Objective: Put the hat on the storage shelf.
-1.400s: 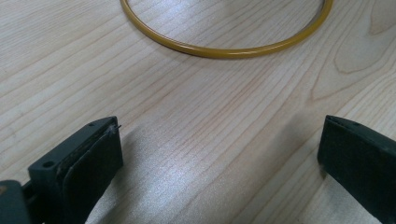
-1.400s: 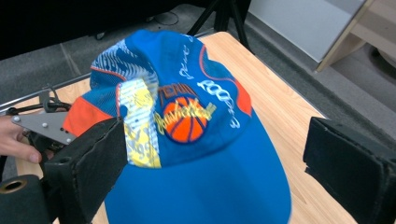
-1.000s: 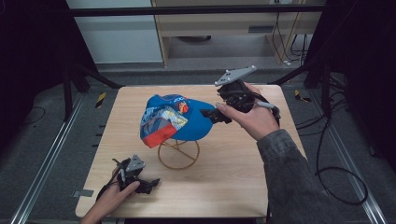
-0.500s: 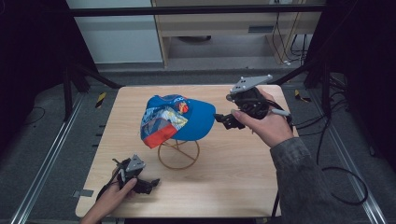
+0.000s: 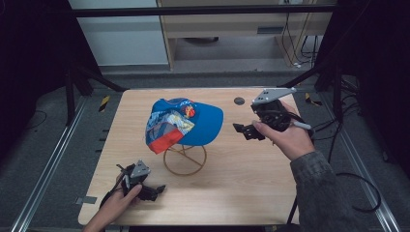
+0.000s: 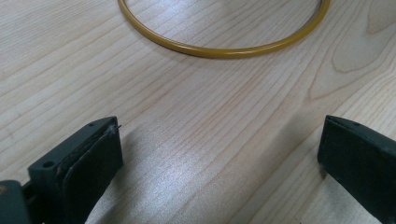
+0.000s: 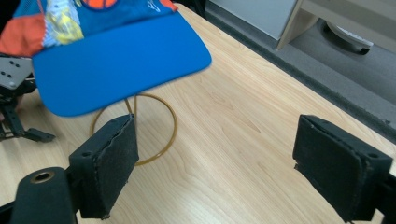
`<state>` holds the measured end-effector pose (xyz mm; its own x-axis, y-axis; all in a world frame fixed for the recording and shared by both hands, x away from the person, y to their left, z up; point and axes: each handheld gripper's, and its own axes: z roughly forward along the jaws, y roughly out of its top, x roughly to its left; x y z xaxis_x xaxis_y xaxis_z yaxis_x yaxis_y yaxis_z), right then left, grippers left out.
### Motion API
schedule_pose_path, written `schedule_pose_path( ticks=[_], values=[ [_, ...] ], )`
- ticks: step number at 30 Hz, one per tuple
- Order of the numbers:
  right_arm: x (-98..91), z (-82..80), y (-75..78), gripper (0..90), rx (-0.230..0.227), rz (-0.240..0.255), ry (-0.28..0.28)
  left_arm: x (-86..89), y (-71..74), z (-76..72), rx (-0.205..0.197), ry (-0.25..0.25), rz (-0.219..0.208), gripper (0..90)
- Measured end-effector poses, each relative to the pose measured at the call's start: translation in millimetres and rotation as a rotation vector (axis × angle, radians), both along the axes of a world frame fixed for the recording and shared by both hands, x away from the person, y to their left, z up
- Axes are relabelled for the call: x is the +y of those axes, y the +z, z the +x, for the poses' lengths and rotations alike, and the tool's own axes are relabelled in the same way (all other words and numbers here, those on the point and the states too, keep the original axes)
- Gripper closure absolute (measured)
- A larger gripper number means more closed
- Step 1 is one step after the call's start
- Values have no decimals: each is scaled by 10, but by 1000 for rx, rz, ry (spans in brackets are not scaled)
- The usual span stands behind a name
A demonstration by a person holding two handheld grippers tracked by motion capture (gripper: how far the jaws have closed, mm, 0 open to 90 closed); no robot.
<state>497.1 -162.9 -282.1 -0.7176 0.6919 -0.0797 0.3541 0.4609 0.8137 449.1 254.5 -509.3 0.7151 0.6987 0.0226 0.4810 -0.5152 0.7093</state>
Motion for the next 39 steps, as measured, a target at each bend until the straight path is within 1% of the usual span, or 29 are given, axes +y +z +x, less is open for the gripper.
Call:
schedule_pose_path(
  ticks=[2, 5, 8, 10, 16, 22, 24, 35, 39],
  values=[
    [-38, -1, -39, 143, 3, -5, -6, -1, -1, 0, 2, 0, -1, 0],
    [-97, -18, -106, 143, -5, -9, -19, -1, -1, 0, 2, 0, -1, 0],
    [-171, -27, -229, 143, -4, -18, -37, -1, -1, 0, 2, 0, -1, 0],
    [-223, -30, -318, 145, 8, -19, -51, -1, -1, 0, 2, -1, -1, 0],
    [-375, -26, -558, 151, 25, -35, -81, 0, -1, 0, 1, -1, -1, 0],
    [-490, -14, -733, 152, 32, -28, -109, -1, -1, -1, 2, 0, -2, 0],
    [-525, -10, -798, 152, 42, -26, -121, -1, -1, 0, 2, 0, -1, 0],
    [-630, -12, -1036, 152, 59, -8, -161, 0, -1, 0, 2, -1, -1, 0],
    [-637, -16, -1168, 152, 70, -2, -171, 0, 0, 0, 2, -1, -1, 0]
  ],
)
